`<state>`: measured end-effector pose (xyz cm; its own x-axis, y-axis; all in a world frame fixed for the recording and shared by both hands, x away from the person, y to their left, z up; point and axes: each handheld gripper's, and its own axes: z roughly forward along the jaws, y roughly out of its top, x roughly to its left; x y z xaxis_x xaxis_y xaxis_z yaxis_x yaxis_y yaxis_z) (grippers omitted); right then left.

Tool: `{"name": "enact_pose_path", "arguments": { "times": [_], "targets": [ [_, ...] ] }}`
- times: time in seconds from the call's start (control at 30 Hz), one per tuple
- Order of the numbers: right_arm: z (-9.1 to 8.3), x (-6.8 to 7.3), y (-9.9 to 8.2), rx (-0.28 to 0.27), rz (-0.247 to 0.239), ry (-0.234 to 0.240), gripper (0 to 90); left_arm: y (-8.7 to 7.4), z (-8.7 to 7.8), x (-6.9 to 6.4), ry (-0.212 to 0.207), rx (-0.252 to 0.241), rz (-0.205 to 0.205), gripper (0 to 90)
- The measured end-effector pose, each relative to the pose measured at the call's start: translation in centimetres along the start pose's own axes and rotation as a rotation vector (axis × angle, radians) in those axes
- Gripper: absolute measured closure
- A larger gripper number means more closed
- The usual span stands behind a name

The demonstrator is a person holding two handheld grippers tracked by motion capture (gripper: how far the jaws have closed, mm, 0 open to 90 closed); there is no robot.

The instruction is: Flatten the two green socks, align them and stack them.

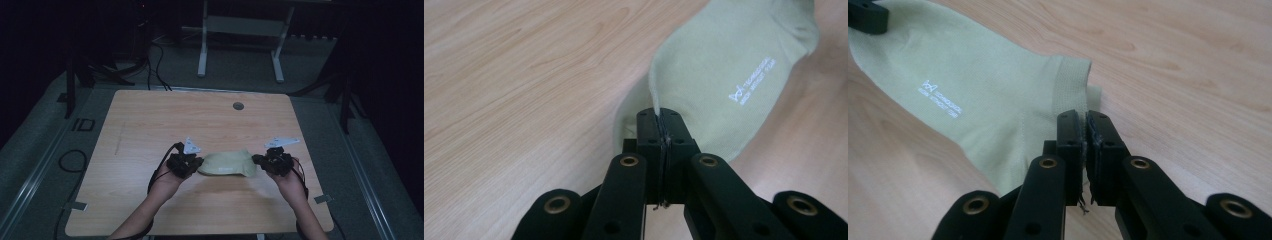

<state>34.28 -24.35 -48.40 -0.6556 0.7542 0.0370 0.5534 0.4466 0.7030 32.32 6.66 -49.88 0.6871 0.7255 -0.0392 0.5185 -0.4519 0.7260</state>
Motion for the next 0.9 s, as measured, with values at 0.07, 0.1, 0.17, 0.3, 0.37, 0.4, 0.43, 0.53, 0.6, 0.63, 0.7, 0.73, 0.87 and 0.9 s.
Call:
{"name": "enact_pose_path", "arguments": {
  "times": [0.07, 0.1, 0.17, 0.3, 0.37, 0.4, 0.43, 0.53, 0.6, 0.63, 0.7, 0.73, 0.87, 0.9],
  "targets": [
    [0.9, -0.5, -0.1, 0.019, 0.012, 0.0, 85.1, -0.1, 1.0, 0.3, -0.001, 0.025, -0.014, 88.6],
    [1.4, -0.8, -0.2, 0.034, 0.018, 0.0, 85.2, -0.2, 1.4, 0.4, -0.004, 0.032, -0.016, 88.7],
    [2.2, -1.1, -0.3, 0.056, 0.021, -0.008, 85.1, -0.4, 2.1, 0.3, 0.0, 0.049, -0.008, 88.6],
    [3.4, -1.6, -0.5, 0.086, 0.03, -0.012, 85.1, -0.6, 3.0, 0.6, 0.003, 0.066, -0.021, 88.6],
    [3.9, -1.8, -0.4, 0.089, 0.031, -0.018, 85.1, -0.7, 3.3, 0.7, 0.005, 0.073, -0.026, 88.6],
    [4.1, -1.9, -0.4, 0.094, 0.032, -0.014, 85.1, -0.8, 3.4, 0.7, 0.006, 0.074, -0.025, 88.6],
    [4.4, -1.9, -0.4, 0.098, 0.032, -0.02, 85.0, -0.8, 3.6, 0.7, 0.008, 0.081, -0.023, 88.5],
    [5.2, -2.0, -0.5, 0.113, 0.031, -0.024, 85.0, -1.0, 4.1, 0.9, 0.007, 0.091, -0.036, 88.6],
    [5.5, -2.1, -0.5, 0.124, 0.028, -0.032, 84.9, -1.1, 4.2, 1.0, 0.0, 0.092, -0.037, 88.5],
    [5.8, -2.1, -0.6, 0.127, 0.032, -0.034, 84.8, -1.3, 4.5, 0.9, 0.003, 0.099, -0.04, 88.4],
    [6.0, -2.3, -0.7, 0.131, 0.035, -0.034, 84.7, -1.4, 4.7, 0.8, 0.004, 0.102, -0.039, 88.4],
    [6.1, -2.4, -0.8, 0.131, 0.039, -0.035, 84.4, -1.4, 4.8, 0.8, 0.005, 0.105, -0.039, 88.4],
    [6.4, -2.4, -1.0, 0.135, 0.044, -0.03, 83.3, -1.6, 5.0, 0.9, 0.002, 0.117, -0.041, 88.1],
    [6.5, -2.4, -1.1, 0.138, 0.045, -0.029, 82.5, -1.7, 5.0, 1.0, 0.001, 0.118, -0.042, 88.1]
  ]
}}
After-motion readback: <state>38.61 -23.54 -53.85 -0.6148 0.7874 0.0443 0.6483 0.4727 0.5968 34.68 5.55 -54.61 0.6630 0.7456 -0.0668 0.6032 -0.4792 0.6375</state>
